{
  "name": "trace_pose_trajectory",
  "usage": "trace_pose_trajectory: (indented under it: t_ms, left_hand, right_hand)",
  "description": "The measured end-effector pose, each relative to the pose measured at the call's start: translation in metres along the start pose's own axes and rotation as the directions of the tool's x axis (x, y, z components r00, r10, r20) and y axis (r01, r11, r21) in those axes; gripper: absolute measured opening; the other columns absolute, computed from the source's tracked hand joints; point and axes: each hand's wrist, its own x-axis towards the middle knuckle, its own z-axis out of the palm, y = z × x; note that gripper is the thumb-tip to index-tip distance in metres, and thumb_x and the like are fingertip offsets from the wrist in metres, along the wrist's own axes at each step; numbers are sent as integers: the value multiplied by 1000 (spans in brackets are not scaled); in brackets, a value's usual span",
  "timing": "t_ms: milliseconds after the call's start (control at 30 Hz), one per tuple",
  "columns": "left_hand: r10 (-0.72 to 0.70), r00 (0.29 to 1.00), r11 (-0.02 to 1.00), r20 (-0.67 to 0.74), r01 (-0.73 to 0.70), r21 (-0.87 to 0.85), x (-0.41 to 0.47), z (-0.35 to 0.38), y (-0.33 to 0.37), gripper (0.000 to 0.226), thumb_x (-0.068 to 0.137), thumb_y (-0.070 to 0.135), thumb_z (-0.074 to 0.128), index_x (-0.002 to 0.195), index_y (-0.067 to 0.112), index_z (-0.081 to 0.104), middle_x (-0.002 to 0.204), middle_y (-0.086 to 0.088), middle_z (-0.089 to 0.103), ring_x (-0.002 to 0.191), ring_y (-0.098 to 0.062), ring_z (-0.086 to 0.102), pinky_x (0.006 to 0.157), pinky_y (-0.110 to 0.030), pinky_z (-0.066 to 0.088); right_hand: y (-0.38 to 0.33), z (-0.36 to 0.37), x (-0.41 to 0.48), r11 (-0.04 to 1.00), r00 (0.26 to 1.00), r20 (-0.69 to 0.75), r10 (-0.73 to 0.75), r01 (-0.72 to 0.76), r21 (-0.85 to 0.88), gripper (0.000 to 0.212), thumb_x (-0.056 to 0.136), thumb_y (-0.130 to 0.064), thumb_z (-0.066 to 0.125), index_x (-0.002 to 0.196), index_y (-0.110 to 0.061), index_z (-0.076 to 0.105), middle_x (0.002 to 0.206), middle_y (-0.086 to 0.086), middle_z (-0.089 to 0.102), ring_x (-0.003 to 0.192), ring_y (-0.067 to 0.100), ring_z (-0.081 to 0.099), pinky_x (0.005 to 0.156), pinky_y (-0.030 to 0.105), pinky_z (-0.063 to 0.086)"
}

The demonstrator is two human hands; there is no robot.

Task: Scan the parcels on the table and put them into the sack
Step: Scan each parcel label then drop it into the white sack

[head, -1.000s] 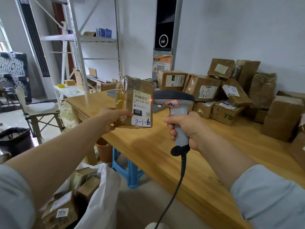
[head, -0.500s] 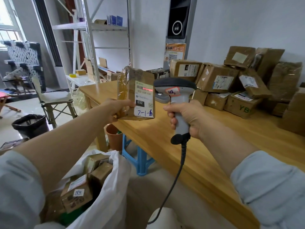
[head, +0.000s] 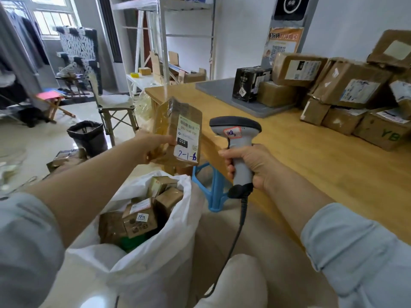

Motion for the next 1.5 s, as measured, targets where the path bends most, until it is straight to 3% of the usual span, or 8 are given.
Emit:
trace_pose_trajectory:
  t_ms: [100,200,367,500,733,1000,1367,1500]
  left_hand:
    - [-96,995,990,-21,97,100,6,-15,-40,31,78,19,77,93,7,52,82,-9,61,66,-17,60,36,-20,46]
    - [-166,985,951,-41,171,258,19,-27,-86,49,72,18,81,108,4,52,88,-12,64,72,-22,66,56,-27,55]
    - [-241,970,886,-23,230,403,36,-42,-138,59,69,22,84,118,7,55,96,-11,65,83,-23,66,63,-30,52]
    - [-199,980,804,28,146,577,43,-54,-162,60,71,18,82,124,14,54,106,-4,53,92,-19,53,67,-24,43]
    - [-110,992,665,64,26,747,66,-78,-199,56,67,27,84,115,23,57,119,-6,43,104,-23,46,81,-28,42]
    - [-60,994,682,93,-27,731,84,-95,-227,51,67,21,84,105,28,50,120,-5,40,104,-24,46,87,-32,47]
    - [-35,941,552,337,-264,791,86,-73,-173,48,70,26,79,108,35,50,119,-2,44,107,-22,44,92,-34,43]
    - [-44,925,287,377,-349,892,84,-50,-148,47,72,42,74,112,42,50,117,4,47,112,-21,41,99,-39,29]
  right_hand:
    - [30,19,16,995,995,46,90,-88,-49,11,80,1,70,77,-1,60,52,8,61,41,15,54,46,26,52]
    - [65,36,32,974,969,108,221,-213,-79,5,84,0,66,82,1,61,61,11,65,49,15,61,51,26,54]
    - [127,62,74,914,910,80,406,-404,-42,30,80,0,71,108,0,61,85,14,60,72,24,61,61,33,57]
    - [170,86,90,866,878,24,478,-467,-180,39,75,-4,73,111,-3,58,85,14,59,71,26,58,60,38,51]
    - [209,115,104,856,899,147,412,-326,-401,23,80,-4,71,92,-18,56,102,12,60,94,27,60,78,40,59]
    - [231,127,109,745,896,199,398,-189,-640,38,78,-20,72,112,-13,56,107,10,60,102,28,57,91,39,48]
    - [207,89,79,926,978,85,188,-148,-346,26,77,-2,71,83,-24,57,87,-4,60,83,12,56,62,21,42]
    - [208,82,70,945,988,-7,156,-151,-291,26,73,-6,76,97,-10,68,89,-1,66,88,20,61,75,30,48]
